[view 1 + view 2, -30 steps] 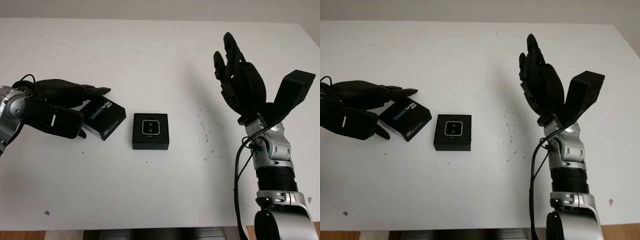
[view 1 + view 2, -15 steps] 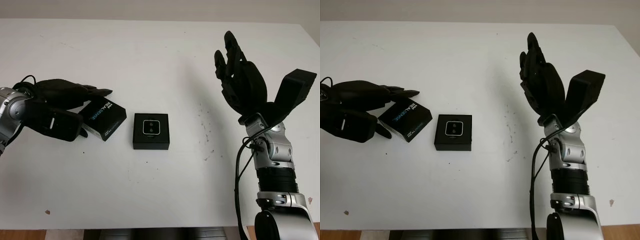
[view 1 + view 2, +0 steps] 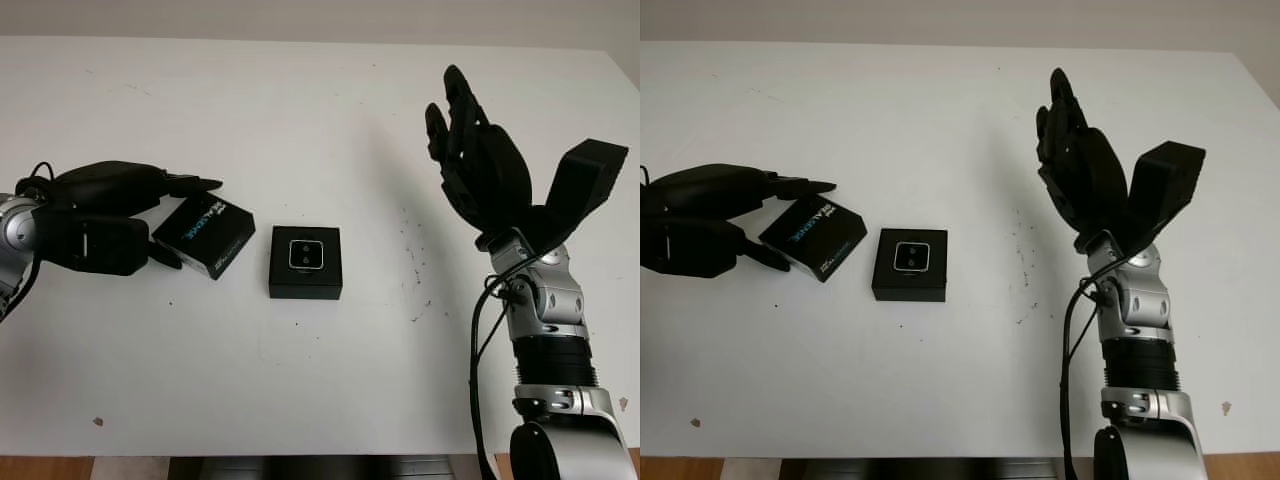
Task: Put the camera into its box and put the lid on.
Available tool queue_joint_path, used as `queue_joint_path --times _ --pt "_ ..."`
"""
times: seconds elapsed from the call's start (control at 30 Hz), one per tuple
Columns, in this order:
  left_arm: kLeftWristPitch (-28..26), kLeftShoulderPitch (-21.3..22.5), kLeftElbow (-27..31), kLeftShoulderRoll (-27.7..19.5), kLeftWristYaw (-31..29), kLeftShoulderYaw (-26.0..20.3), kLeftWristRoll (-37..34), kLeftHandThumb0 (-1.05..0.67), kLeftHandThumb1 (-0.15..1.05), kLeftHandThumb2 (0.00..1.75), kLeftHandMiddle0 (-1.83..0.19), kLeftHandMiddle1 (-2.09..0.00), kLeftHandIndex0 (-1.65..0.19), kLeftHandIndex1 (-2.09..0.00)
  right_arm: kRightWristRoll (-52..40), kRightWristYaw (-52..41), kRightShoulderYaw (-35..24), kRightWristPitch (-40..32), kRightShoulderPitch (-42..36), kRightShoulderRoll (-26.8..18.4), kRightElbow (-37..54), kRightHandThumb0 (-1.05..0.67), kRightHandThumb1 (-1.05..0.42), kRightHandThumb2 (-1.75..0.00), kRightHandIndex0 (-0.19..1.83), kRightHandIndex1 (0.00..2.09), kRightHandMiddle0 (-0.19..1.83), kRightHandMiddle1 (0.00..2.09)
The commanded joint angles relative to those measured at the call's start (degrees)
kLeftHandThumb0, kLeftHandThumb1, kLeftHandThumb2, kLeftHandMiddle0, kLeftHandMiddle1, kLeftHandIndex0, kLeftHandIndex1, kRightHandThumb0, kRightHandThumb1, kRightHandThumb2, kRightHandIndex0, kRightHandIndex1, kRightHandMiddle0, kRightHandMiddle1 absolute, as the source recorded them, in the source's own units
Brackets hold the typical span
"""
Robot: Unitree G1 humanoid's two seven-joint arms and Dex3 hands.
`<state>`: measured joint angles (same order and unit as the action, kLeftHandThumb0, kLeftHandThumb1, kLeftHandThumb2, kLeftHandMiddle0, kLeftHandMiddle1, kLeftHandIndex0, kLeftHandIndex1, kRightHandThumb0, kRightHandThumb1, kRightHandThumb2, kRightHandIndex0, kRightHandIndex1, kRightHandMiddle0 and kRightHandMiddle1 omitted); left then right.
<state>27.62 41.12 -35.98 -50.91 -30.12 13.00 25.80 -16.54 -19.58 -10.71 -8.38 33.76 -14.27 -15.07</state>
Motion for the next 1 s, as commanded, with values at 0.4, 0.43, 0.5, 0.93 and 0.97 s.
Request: queue_joint_path --times 0.4,0.43,0.5,0.93,0.97 --pt "-1.29 -3.48 -0.96 2.02 -2.41 -1.77 -4.94 -0.41 0.99 0.06 -0.1 -1.74 -0.18 -1.46 -0.03 -0.28 -0.02 0.14 -0.1 -0.4 0.34 -0.7 -1.05 -0.75 -0.19 0.0 -0.19 0.0" --pt "-1.08 -3.58 -1.09 2.04 -2.49 -1.9 -5.22 -0.41 1.01 0.06 -0.05 -1.91 -0.15 -1.63 0.08 -0.25 0.01 0.21 -0.09 -0.41 0.26 -0.7 -1.05 -0.75 -0.19 0.0 -0.19 0.0" --pt "-1.15 -3.7 -0.89 1.88 -2.91 -1.96 -5.37 -0.43 1.04 0.15 -0.1 -2.06 -0.12 -1.99 0.25 -0.3 0.07 0.46 -0.01 -0.42 -0.07 -0.71 -1.05 -0.74 -0.19 0.0 -0.19 0.0" --pt "-10.71 -3.45 4.21 2.14 -9.43 -5.45 -11.03 -0.4 1.05 0.31 -0.23 -2.09 -0.1 -2.09 1.92 -1.11 0.74 3.6 0.02 -0.22 -2.2 -0.69 -1.05 -0.7 -0.19 0.0 -0.19 0.0" --pt "-11.55 -3.45 4.66 2.33 -9.72 -5.9 -11.77 -0.4 1.05 0.31 -0.25 -2.09 -0.1 -2.09 1.79 -1.38 0.74 3.65 0.02 -0.22 -2.31 -0.69 -1.05 -0.7 -0.19 0.0 -0.19 0.0"
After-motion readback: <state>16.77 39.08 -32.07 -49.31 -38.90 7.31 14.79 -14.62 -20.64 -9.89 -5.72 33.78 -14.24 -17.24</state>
